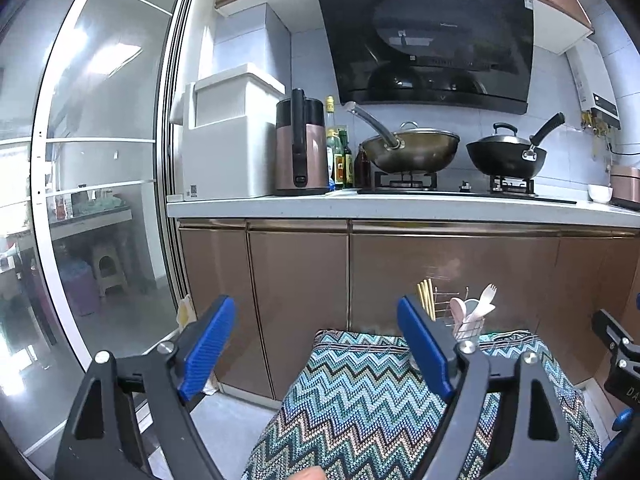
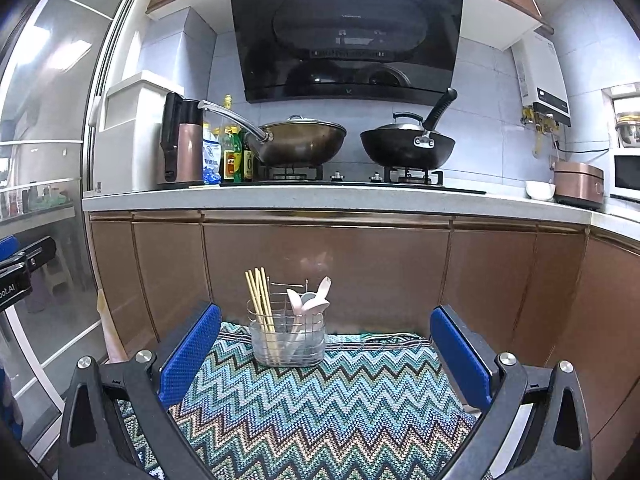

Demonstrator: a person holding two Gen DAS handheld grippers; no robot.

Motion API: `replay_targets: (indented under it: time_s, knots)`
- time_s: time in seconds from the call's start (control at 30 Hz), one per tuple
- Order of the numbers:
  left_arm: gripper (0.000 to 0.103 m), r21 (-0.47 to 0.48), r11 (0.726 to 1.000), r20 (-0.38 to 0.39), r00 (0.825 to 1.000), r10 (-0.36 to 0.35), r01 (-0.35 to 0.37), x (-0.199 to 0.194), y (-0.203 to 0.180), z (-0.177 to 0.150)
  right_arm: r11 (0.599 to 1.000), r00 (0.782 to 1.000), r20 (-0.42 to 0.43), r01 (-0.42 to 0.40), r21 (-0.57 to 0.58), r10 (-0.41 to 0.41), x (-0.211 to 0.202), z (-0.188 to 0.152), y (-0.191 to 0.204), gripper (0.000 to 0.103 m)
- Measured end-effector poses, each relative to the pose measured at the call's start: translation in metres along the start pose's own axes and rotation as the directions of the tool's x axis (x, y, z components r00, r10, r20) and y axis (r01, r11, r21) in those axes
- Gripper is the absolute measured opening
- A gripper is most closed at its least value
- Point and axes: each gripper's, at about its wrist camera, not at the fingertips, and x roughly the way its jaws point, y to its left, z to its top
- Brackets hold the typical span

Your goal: Organize utensils

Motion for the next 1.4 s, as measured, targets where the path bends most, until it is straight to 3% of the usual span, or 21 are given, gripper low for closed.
replay_targets:
  time_s: [0.87, 1.4]
  knots:
    - [0.087, 0.016, 0.999, -0.112, 0.992, 0.051, -0.05, 0.044, 0.002, -0.028, 0.999, 0.993, -0.11, 0.052, 0.01, -0.051, 0.03, -0.028, -0.016, 0.103]
    - [0.087, 0.036, 0.999, -0.127, 0.992, 0.017, -0.012, 0.046, -0.007, -0.034, 0.998, 0.99, -0.131, 0.062, 0.011, -0.06, 0.036, -0.033, -0.01, 0.103]
